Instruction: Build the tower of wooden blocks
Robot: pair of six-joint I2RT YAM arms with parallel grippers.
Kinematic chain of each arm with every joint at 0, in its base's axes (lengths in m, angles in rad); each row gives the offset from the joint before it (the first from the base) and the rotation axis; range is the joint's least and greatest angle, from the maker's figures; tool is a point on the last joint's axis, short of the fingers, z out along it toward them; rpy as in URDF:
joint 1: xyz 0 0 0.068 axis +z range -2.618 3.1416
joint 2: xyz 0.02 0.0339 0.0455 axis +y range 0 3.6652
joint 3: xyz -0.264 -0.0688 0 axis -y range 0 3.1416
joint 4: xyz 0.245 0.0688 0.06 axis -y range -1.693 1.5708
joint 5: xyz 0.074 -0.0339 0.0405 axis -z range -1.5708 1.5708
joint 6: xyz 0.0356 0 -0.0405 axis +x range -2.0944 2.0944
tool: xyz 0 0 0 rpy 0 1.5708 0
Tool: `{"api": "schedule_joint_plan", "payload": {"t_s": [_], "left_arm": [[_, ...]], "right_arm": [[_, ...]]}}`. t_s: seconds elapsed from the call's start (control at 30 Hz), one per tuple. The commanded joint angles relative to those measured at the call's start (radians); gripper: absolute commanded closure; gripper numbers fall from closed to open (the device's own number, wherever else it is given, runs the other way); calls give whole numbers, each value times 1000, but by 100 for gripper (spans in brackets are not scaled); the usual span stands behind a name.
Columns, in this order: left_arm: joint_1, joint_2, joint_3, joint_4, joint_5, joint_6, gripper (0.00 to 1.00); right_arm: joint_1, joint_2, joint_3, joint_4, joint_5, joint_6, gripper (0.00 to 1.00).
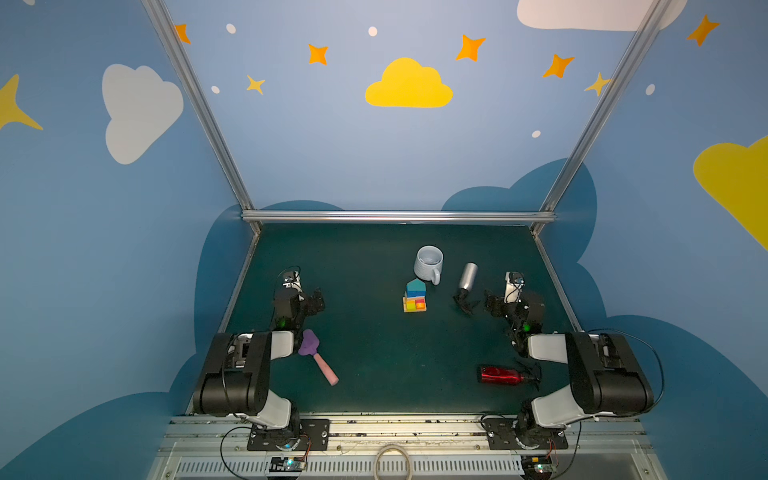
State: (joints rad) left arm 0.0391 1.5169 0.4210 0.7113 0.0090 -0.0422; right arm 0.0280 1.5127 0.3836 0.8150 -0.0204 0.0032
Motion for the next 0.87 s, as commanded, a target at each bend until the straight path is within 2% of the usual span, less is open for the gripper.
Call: {"api": "schedule_joint_plan", "payload": {"t_s": [0.0,0.83], "left_arm": [[-2,3,9,11,-14,-8,1],[-2,3,10,11,-14,-7,1]], "right_arm": [[4,6,15,0,8,0,9],[6,12,23,-9,8,1,9]]}}
